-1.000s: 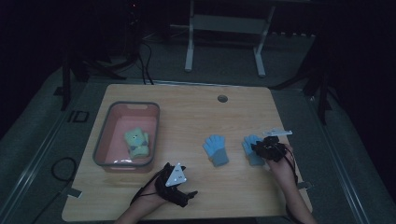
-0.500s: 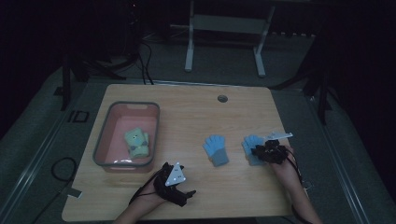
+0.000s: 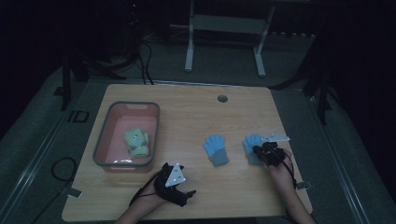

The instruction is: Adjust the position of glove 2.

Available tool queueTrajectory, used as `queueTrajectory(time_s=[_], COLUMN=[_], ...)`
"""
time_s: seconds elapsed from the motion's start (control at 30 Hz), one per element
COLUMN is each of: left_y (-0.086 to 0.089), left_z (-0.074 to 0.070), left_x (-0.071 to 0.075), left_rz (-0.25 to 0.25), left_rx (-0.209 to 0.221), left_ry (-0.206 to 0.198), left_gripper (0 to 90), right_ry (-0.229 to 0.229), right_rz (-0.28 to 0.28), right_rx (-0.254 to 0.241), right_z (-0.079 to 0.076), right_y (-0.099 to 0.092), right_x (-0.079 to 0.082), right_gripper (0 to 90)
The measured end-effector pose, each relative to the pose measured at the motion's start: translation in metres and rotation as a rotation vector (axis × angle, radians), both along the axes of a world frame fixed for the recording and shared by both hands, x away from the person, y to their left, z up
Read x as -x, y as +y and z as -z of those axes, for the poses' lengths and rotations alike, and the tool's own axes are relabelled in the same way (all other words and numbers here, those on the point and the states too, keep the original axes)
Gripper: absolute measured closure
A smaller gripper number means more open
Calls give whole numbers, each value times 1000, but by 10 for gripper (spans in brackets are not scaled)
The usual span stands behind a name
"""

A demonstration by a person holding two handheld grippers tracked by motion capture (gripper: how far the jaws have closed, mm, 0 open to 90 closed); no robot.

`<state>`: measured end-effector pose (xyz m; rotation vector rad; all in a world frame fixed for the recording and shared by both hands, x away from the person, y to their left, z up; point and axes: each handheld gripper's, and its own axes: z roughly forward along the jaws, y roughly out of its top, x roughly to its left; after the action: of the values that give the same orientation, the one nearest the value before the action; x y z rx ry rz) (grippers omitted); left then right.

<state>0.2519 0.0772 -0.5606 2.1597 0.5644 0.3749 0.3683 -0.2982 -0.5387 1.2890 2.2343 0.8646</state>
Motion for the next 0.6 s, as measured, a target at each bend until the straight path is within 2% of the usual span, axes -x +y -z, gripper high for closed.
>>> queueTrajectory(time_s=[0.1, 0.27, 0.47, 0.5, 0.6], left_y=[1, 1, 1, 1, 2], left_z=[0, 0, 0, 0, 0], left_x=[-1, -1, -1, -1, -1], left_rz=[-2, -3, -5, -5, -6], left_rx=[6, 11, 7, 7, 7], left_ry=[0, 0, -5, -5, -7], left_gripper=[57, 57, 58, 57, 57], right_ry=[-20, -51, -72, -72, -74], right_rz=[4, -32, -94, -94, -153], right_rx=[-19, -70, -91, -91, -97], right_z=[-13, -39, -57, -57, -61], right_y=[2, 17, 49, 49, 74], right_x=[1, 4, 3, 3, 3], right_gripper=[869, 869, 869, 869, 869])
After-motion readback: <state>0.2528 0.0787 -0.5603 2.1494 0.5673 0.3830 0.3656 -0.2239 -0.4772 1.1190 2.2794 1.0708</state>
